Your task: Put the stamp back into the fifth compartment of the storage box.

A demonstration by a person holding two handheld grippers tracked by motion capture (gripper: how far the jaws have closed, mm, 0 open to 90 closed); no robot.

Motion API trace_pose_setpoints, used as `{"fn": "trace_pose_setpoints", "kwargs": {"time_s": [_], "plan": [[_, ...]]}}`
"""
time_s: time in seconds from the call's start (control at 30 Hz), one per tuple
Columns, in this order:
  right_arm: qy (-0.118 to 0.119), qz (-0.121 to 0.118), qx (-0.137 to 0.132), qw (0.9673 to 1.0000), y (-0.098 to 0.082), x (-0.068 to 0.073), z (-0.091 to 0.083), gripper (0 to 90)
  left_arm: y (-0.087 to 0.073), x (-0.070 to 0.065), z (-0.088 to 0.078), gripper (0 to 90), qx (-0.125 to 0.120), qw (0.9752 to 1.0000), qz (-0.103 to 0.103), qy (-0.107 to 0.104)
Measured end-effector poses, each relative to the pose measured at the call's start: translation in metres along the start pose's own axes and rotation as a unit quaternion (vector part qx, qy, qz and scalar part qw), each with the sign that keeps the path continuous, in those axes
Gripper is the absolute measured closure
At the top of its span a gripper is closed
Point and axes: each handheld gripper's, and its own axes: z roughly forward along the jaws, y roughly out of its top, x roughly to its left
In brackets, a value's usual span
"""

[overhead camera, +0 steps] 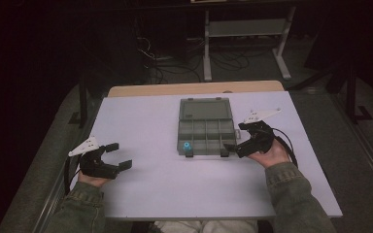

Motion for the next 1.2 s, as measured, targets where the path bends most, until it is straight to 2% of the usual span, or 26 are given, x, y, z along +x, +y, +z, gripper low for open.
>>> {"fn": "trace_pose_setpoints", "kwargs": {"time_s": [0.17,0.53,0.83,1.2], "plan": [[-0.006,-0.002,-0.01,0.9999,-0.008,0.0,-0.004,0.0,0.0,0.0,0.0,0.0,0.001,1.0,0.0,0.0],[-0.021,0.016,-0.036,0.999,-0.032,-0.002,-0.02,0.0,0.0,0.0,0.0,0.0,0.001,1.0,0.0,0.001],[-0.036,0.035,-0.064,0.9967,-0.057,-0.006,-0.037,0.0,0.0,0.0,0.0,0.0,0.001,1.0,0.001,0.001],[-0.043,0.048,-0.083,0.9944,-0.075,-0.009,-0.049,0.0,0.0,0.0,0.0,0.0,0.001,1.0,0.001,0.001]]}}
